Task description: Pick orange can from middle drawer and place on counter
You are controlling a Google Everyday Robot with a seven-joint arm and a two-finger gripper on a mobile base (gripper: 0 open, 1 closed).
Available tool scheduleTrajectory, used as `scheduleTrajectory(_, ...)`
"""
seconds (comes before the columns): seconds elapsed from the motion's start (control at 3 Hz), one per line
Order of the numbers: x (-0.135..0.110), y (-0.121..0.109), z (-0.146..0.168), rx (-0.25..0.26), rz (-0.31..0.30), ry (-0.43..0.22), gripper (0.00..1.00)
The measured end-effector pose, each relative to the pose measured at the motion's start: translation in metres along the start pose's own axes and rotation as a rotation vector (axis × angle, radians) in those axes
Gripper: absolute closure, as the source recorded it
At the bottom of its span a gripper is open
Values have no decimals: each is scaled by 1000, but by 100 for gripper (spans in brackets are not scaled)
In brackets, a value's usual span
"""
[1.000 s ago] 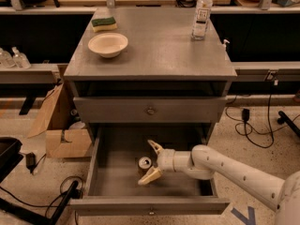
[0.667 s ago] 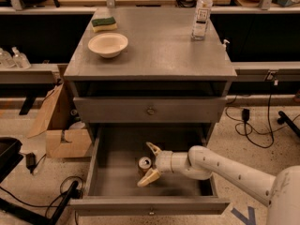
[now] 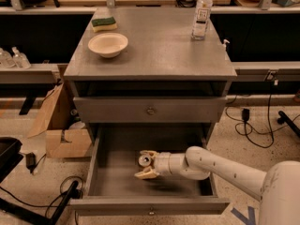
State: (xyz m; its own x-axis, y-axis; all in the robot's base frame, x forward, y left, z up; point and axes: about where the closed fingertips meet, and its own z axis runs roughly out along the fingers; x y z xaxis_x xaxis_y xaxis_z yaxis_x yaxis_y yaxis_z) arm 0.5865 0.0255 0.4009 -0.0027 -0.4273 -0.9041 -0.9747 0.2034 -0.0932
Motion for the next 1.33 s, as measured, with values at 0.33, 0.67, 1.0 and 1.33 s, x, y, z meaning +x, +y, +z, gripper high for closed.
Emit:
scheduleTrajectory(0.33, -5, 7, -9, 13, 20, -10, 63)
scheduleTrajectory(0.67, -31, 15, -37, 10, 60, -57, 86)
scheduleTrajectory(1.0, -81, 3, -91, -22, 125, -115, 100)
scheduleTrajectory(1.33, -162, -26, -168, -7, 200, -197, 100)
